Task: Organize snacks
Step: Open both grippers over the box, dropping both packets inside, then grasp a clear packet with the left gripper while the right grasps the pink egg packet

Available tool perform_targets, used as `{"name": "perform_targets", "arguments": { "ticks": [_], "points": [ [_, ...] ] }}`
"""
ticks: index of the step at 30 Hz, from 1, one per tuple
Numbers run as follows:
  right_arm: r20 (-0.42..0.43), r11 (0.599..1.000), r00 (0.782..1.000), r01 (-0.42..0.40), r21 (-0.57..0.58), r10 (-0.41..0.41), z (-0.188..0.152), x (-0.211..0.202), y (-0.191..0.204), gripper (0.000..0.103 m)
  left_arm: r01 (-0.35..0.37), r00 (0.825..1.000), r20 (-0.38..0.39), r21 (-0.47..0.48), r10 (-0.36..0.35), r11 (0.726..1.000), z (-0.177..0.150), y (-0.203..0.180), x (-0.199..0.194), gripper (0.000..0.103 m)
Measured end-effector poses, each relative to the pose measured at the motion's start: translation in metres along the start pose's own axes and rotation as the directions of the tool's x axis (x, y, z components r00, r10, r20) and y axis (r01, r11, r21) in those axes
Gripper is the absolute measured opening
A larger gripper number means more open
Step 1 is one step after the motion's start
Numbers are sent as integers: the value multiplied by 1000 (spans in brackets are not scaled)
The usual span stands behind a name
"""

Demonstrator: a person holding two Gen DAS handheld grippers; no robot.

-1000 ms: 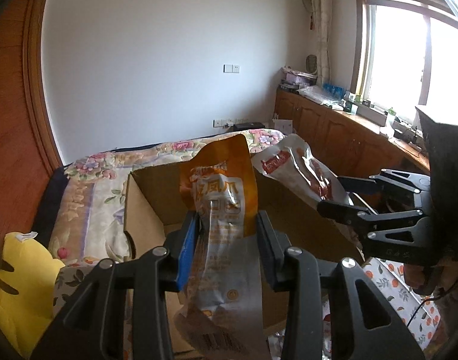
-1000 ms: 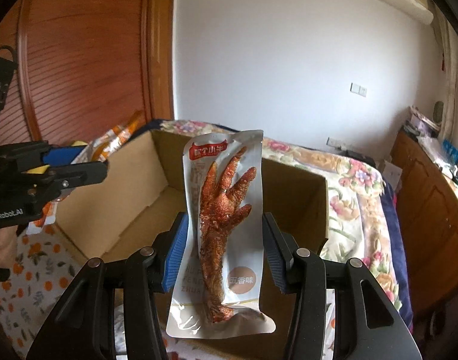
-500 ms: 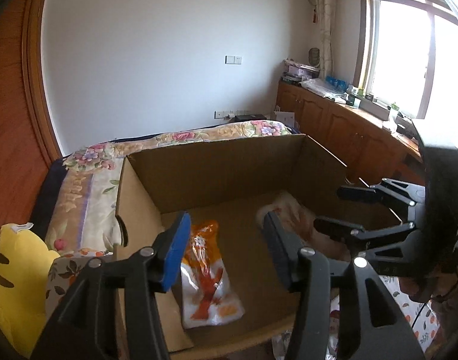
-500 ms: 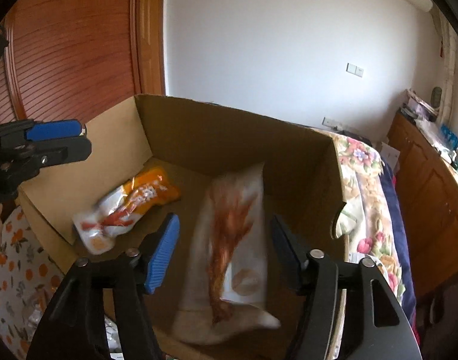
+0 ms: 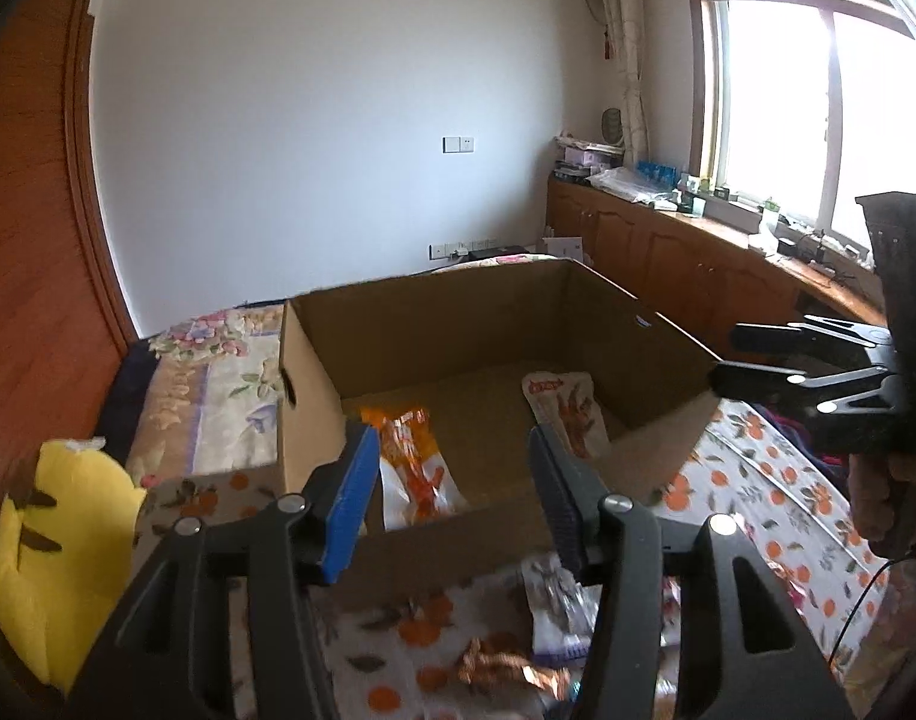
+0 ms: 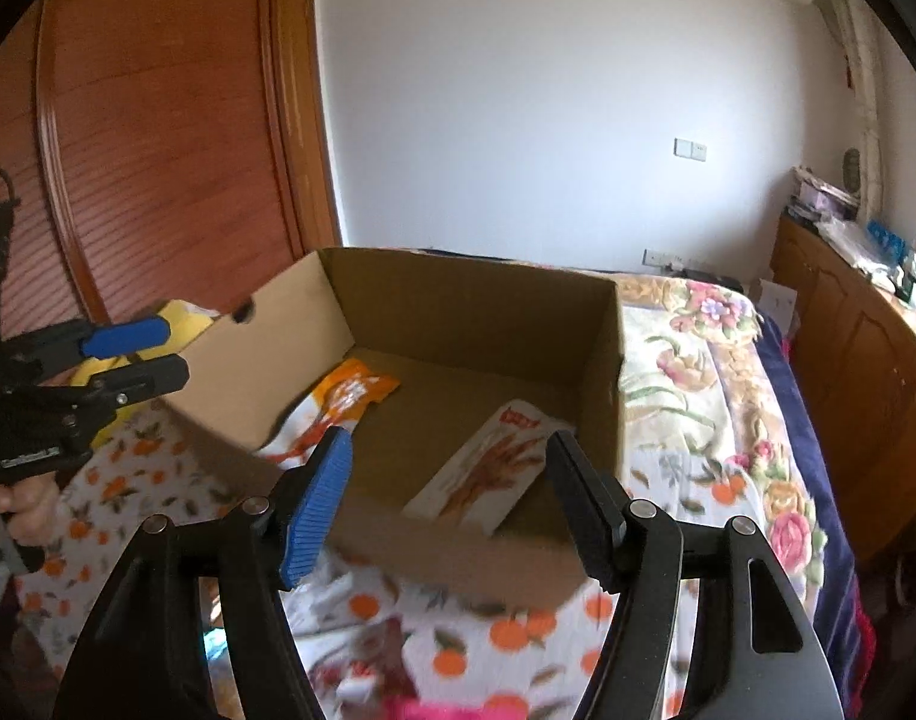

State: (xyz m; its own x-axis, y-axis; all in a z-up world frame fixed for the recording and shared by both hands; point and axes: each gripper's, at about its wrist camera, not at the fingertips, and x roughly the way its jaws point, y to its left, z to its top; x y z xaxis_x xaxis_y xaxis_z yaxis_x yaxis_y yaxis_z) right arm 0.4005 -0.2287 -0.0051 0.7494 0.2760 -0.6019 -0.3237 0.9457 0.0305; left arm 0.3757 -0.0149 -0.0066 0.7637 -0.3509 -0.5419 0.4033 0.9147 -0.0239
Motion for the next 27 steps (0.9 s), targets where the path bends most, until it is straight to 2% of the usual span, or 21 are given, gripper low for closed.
{"name": "perform_targets", "arguments": {
  "ticks": [5, 11, 21, 27],
  "points": [
    [4, 1000, 1000, 14, 26, -14, -20, -36, 5, 70, -13, 1000, -13, 0, 13, 1000, -28, 3, -19, 53],
    [-21, 997, 999, 30, 66, -29, -51, -54, 7, 71, -22, 998, -51, -29, 21, 999, -62, 7, -33, 54],
    [-144, 992, 989, 59, 111, -43, -119, -36, 5, 71, -36, 991, -129, -68, 27, 997, -116, 11, -29, 54],
    [-207, 989, 977, 75, 128, -48, -143, -20, -3, 71, -24, 984, -178, -66, 12, 998, -138, 5, -21, 54]
  ]
}}
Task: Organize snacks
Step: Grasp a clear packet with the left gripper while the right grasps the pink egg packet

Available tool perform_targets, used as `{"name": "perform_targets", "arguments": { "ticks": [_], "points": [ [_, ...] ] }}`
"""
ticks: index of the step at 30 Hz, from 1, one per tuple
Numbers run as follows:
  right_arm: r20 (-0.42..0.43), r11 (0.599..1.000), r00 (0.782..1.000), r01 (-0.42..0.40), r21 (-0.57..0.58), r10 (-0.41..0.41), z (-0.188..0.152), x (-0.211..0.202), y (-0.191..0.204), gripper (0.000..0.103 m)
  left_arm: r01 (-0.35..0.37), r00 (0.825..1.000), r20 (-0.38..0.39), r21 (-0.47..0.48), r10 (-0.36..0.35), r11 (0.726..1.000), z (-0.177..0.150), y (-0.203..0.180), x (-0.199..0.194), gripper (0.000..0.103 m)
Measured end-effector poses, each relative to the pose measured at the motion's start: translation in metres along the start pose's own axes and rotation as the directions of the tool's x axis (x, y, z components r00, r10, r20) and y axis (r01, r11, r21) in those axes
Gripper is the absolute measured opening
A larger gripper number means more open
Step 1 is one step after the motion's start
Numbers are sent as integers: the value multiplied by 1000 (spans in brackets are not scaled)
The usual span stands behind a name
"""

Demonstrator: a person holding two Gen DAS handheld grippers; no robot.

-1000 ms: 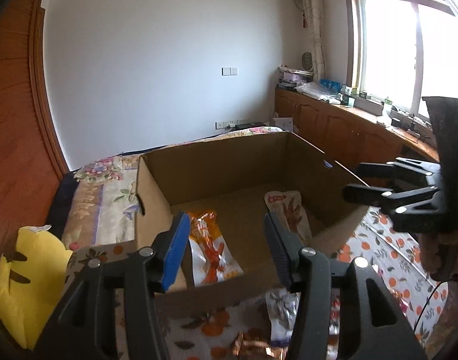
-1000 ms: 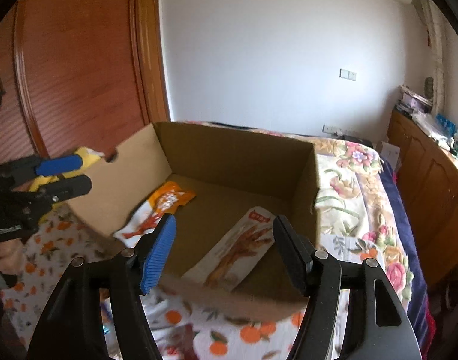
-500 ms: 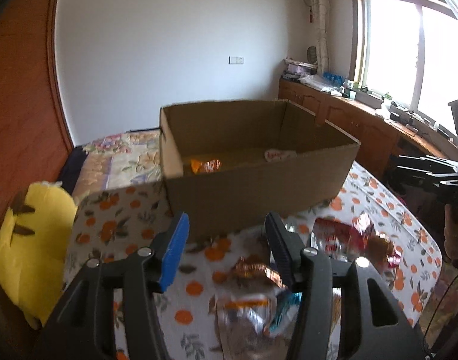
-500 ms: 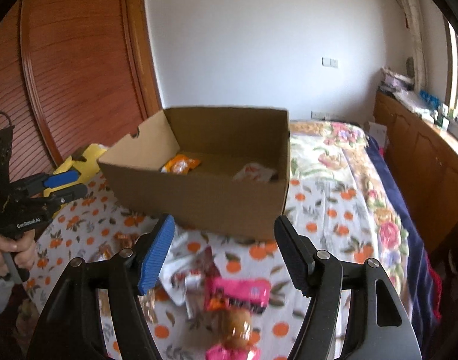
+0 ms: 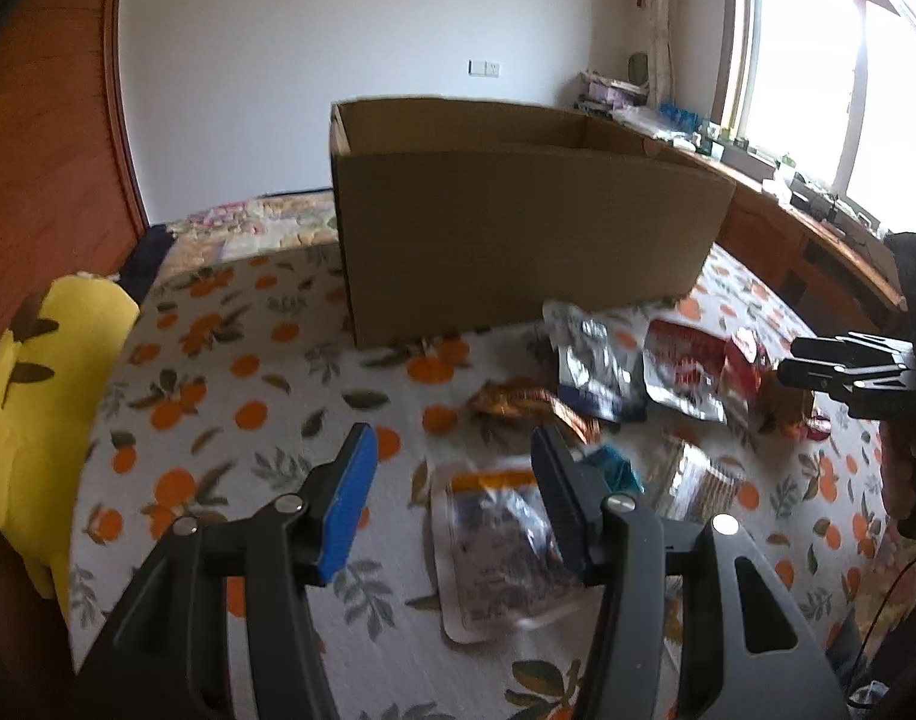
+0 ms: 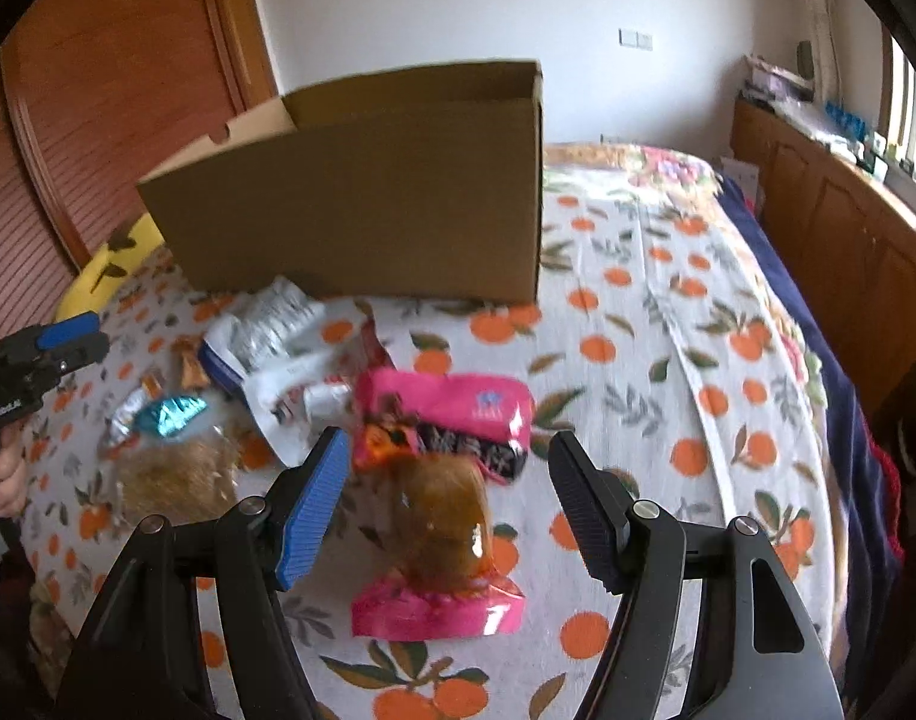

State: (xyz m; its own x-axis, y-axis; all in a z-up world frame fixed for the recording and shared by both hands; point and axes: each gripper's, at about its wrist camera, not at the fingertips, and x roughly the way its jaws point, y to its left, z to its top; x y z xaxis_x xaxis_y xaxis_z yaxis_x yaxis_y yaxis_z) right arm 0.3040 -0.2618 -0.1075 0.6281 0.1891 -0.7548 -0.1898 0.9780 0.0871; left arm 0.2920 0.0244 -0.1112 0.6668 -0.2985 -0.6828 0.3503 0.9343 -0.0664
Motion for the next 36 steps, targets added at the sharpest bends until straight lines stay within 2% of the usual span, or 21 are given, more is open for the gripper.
{"name": "perform_targets", "arguments": {
  "ticks": [8, 15, 22, 26, 36],
  "points": [
    [-49, 1000, 999, -4, -1, 4, -15, 19, -5, 71, 39, 997, -71, -3, -39, 999, -11, -6, 13, 55],
    [-40, 1000, 999, -10, -1, 10, -20, 22, -6, 72, 50, 993, -106, -20, -52, 999, -15, -9, 19, 63],
    [-51, 998, 998, 30, -47, -33, -20, 26, 4, 74, 33, 991, -128, -21, -35, 999, -19, -12, 28, 69],
    [-57, 996, 996, 58, -74, -62, -20, 29, 8, 74, 7, 991, -137, 21, -4, 1000, -21, -20, 29, 69],
    [-58, 994, 996, 66, -82, -71, -21, 30, 10, 75, -23, 990, -141, 3, 24, 1000, -25, -26, 22, 69]
  ]
}}
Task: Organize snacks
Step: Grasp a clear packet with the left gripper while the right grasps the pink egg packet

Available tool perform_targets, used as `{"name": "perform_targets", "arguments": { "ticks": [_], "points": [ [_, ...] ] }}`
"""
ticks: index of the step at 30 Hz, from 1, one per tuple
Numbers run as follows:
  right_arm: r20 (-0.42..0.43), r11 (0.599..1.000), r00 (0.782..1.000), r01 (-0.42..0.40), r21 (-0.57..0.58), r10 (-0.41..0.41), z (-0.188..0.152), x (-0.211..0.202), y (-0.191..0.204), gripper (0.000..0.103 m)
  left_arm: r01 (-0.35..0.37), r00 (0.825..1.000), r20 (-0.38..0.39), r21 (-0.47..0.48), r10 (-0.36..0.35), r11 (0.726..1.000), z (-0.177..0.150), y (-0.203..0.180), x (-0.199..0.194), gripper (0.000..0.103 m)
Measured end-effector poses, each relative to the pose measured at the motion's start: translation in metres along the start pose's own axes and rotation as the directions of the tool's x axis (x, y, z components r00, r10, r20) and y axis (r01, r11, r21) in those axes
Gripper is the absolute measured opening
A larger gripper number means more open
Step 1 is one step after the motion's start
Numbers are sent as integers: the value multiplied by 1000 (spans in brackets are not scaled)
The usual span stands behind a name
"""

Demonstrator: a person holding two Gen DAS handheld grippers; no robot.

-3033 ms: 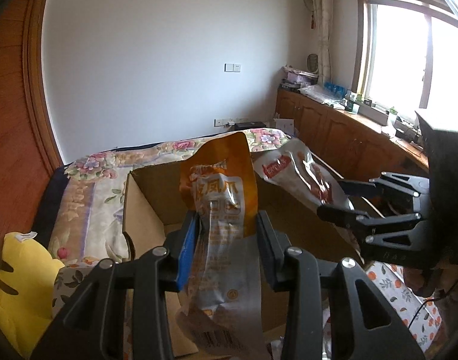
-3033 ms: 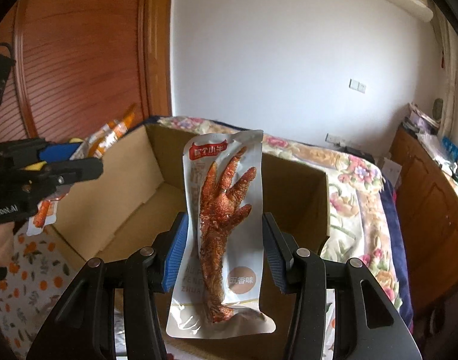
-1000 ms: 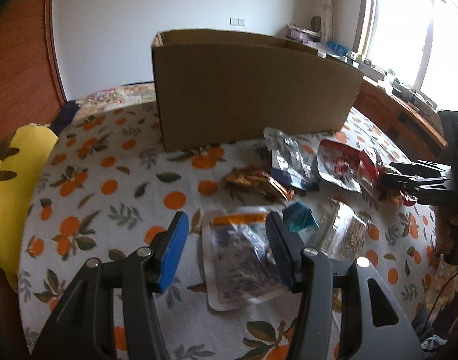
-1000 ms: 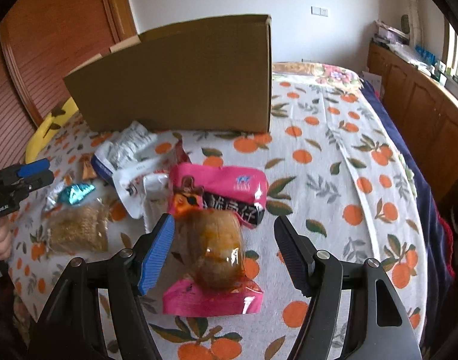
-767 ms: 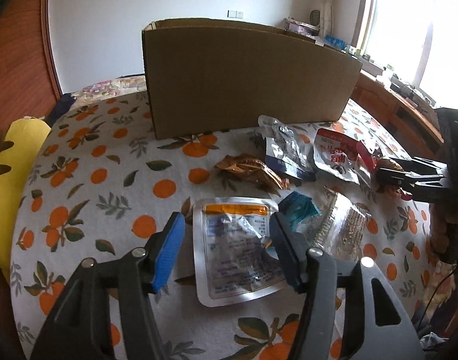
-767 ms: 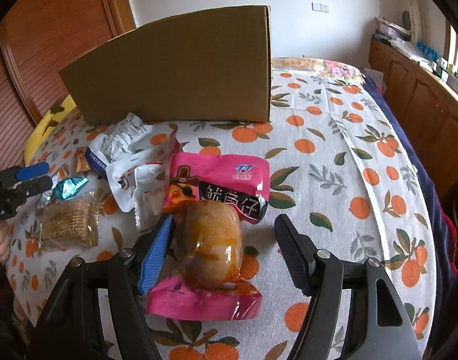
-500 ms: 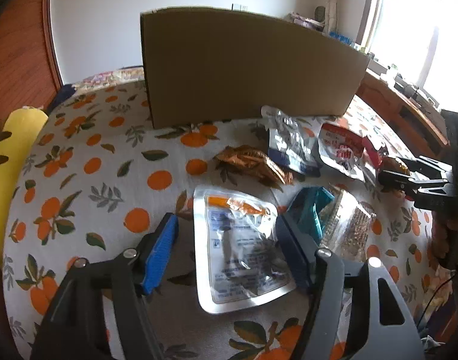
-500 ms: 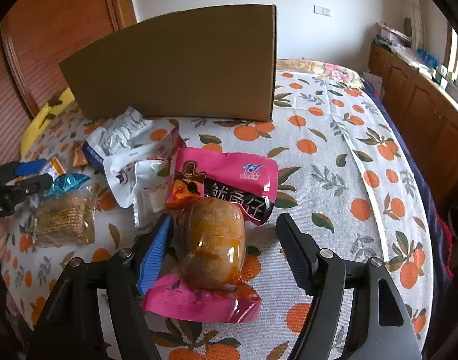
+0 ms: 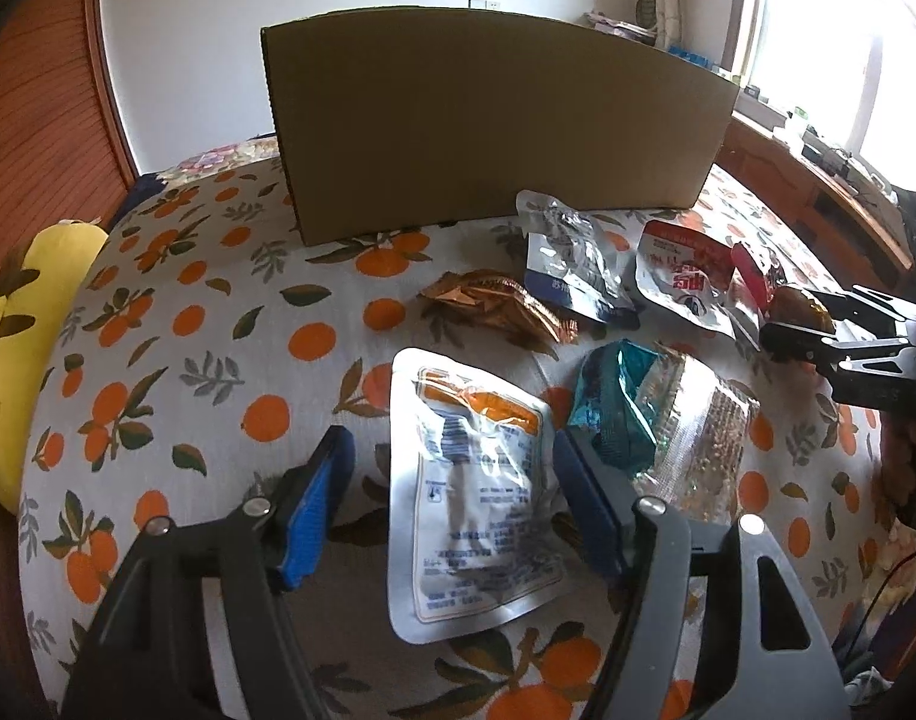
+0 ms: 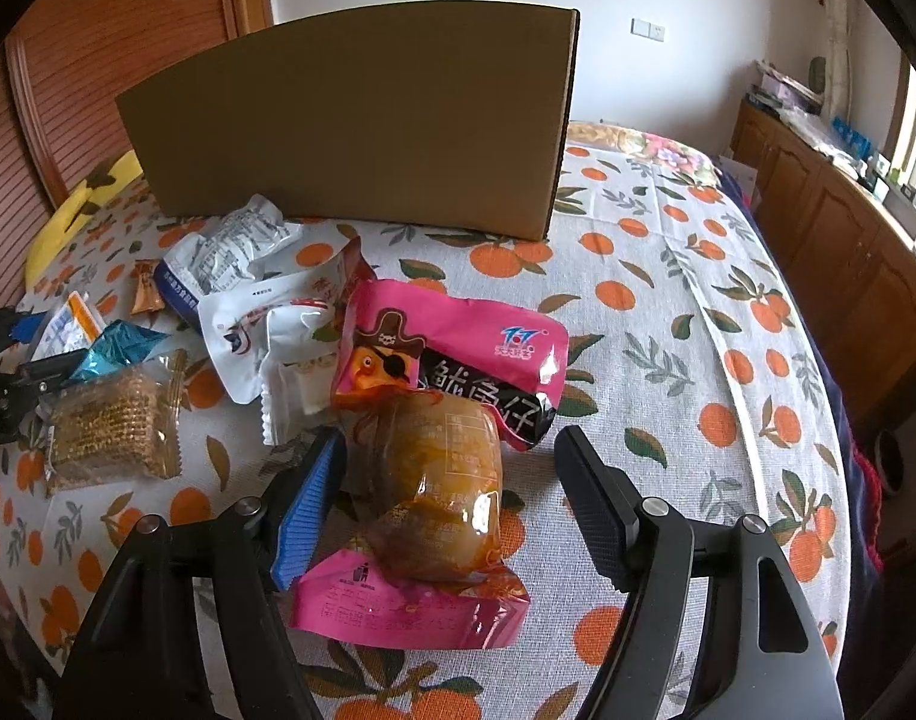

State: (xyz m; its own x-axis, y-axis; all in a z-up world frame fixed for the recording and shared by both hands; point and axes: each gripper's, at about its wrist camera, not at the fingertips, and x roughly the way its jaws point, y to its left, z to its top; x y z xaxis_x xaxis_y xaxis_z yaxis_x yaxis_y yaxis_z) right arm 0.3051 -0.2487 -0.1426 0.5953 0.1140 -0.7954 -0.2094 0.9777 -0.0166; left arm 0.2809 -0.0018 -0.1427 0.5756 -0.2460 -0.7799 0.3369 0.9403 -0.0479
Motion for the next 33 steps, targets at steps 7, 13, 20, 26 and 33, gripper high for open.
{"name": "perform_targets", "arguments": {
  "ticks": [7, 13, 20, 26, 33],
  "points": [
    [1, 1000, 1000, 0, 0, 0, 0, 0, 1, 75, 2, 1000, -29, 29, -2, 1000, -3, -9, -4, 43],
    [1, 1000, 1000, 1, -1, -1, -1, 0, 1, 75, -6, 1000, -12, 22, 7, 1000, -6, -14, -14, 30],
    [2, 1000, 1000, 2, -1, -2, -1, 1, 1, 75, -13, 997, 74, 15, 11, 1000, -8, -23, -41, 12],
    [3, 1000, 1000, 3, -2, -3, -1, 1, 2, 75, -15, 993, 113, 2, 15, 1000, -13, -29, -58, 11],
    [3, 1000, 1000, 3, -2, -3, -1, 1, 2, 75, -29, 988, 151, 9, 28, 1000, -18, -33, -75, 10]
  ]
}}
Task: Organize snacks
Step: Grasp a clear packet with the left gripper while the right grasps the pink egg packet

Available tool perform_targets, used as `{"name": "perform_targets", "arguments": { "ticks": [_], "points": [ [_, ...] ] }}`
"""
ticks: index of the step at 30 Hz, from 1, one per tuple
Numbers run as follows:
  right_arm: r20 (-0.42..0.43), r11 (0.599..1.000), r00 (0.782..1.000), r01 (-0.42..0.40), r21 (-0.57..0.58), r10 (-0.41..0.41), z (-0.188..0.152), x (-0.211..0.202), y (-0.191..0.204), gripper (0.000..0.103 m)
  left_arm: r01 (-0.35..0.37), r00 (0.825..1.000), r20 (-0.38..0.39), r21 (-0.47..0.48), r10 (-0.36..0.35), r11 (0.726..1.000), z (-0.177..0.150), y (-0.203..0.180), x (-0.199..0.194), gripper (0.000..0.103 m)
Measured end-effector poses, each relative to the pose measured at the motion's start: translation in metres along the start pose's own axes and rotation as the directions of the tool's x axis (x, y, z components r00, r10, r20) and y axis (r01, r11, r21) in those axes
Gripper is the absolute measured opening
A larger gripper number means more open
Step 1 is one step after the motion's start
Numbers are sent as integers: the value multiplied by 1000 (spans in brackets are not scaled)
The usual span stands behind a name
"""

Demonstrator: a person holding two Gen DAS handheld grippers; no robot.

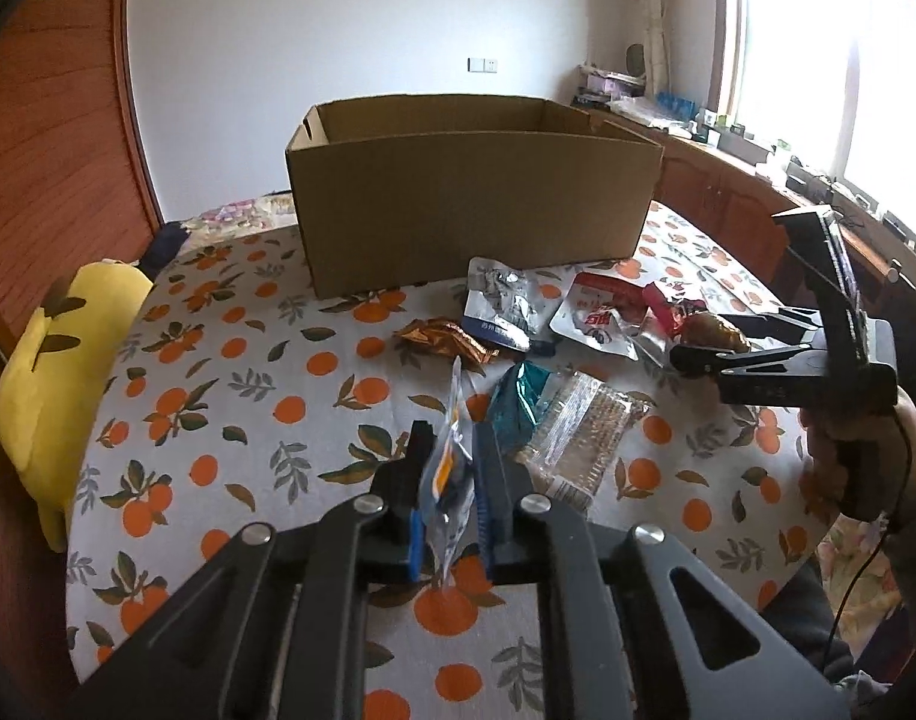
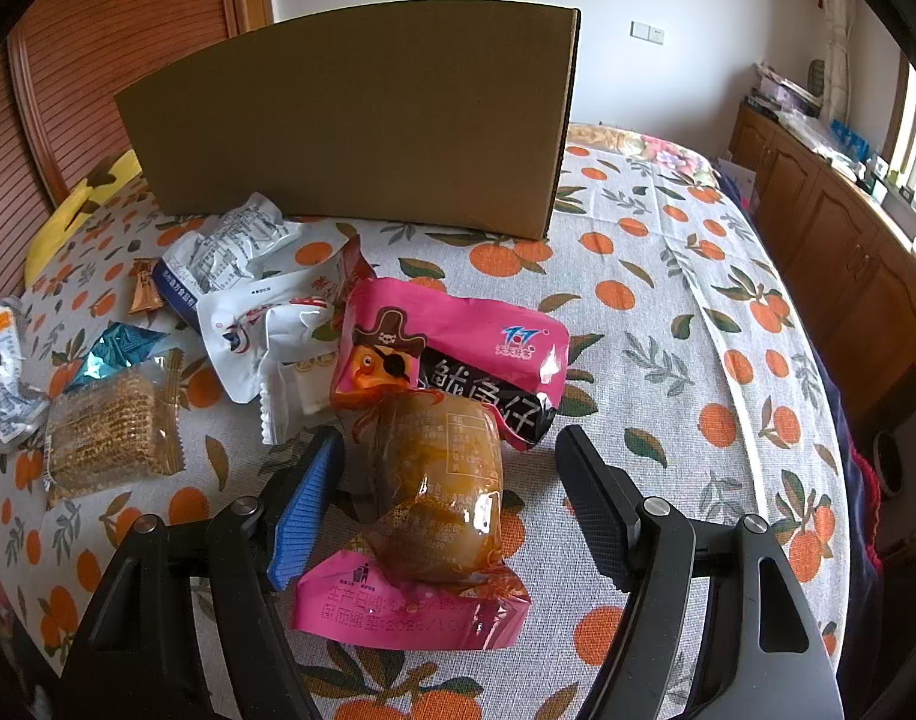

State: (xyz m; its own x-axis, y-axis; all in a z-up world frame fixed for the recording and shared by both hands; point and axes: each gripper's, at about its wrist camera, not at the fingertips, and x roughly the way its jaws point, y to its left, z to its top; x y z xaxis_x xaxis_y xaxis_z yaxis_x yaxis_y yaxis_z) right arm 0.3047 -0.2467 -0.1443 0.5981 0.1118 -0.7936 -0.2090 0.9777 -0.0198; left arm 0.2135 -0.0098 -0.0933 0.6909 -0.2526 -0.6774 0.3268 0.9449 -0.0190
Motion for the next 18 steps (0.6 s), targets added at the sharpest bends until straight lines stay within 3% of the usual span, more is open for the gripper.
{"name": "perform_targets", "arguments": {
  "ticks": [18],
  "points": [
    [0, 1000, 1000, 0, 0, 0, 0, 0, 0, 75, 10, 997, 79, -14, -8, 1000, 11, -7, -25, 10]
  ]
}}
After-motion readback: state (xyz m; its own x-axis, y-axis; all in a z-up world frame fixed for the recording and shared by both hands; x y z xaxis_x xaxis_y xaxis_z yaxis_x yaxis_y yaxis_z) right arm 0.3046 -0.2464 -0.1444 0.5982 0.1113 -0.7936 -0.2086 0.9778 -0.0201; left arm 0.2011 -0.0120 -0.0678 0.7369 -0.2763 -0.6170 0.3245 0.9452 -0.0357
